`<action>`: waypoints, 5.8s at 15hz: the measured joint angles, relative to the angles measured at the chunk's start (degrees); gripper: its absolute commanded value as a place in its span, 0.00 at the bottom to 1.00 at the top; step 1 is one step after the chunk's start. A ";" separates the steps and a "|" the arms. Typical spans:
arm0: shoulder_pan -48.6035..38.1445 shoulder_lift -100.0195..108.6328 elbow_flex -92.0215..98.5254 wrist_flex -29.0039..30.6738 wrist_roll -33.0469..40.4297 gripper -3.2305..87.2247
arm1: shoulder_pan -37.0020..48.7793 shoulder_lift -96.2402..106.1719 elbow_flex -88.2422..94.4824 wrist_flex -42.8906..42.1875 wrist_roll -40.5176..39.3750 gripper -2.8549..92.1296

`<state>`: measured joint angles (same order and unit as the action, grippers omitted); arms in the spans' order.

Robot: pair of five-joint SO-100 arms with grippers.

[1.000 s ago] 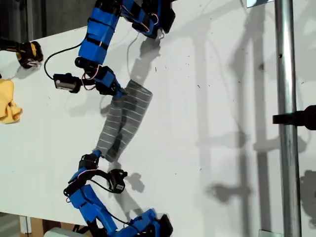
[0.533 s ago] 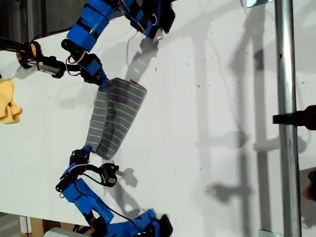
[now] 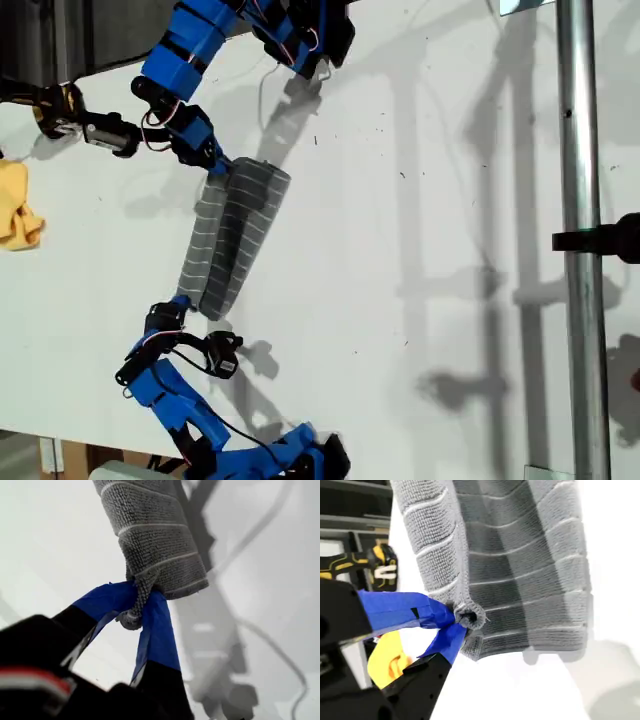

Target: Grasp corners of a towel and fold twice.

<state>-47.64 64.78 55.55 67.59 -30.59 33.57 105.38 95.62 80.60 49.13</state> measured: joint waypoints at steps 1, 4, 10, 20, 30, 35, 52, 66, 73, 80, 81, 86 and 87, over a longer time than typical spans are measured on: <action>0.62 -0.88 0.00 1.76 -0.26 0.02 | -1.76 0.00 1.32 -0.35 1.23 0.03; 1.58 -3.60 0.00 6.68 -2.20 0.03 | -5.80 0.09 5.54 -1.49 4.39 0.03; 1.58 -7.91 0.00 9.40 -4.13 0.04 | -10.99 -5.45 7.73 -4.31 9.49 0.03; 0.79 -10.46 -0.88 9.32 -5.27 0.11 | -8.17 -20.48 8.96 -8.79 10.55 0.17; -1.32 7.47 -0.18 21.27 -9.32 0.34 | -5.71 4.57 0.79 13.71 10.81 0.37; 4.22 38.23 26.02 14.24 -14.50 0.20 | -6.77 27.60 14.77 16.17 18.46 0.35; 25.93 133.51 117.60 -5.01 -32.52 0.02 | -21.18 42.71 52.82 -3.69 42.98 0.40; 26.72 133.95 117.86 -1.49 -34.19 0.02 | -6.24 -4.31 35.24 -29.71 37.35 0.40; 26.72 133.95 117.86 -0.88 -34.19 0.02 | -4.31 5.36 36.74 -26.63 36.30 0.41; 26.72 133.95 117.86 -0.88 -34.72 0.02 | -3.52 -20.57 20.83 -22.68 32.78 0.42; 26.72 133.95 117.86 -0.88 -34.72 0.02 | -3.25 -22.32 18.72 -22.41 32.34 0.41; 27.42 133.95 117.86 0.44 -35.24 0.02 | -3.52 -23.55 15.82 -25.75 30.41 0.03; 27.69 133.95 117.86 0.53 -35.68 0.02 | -3.60 -23.55 15.47 -26.02 29.71 0.03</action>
<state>-19.95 198.72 173.41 68.12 -66.27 29.97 81.83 111.09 54.58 78.84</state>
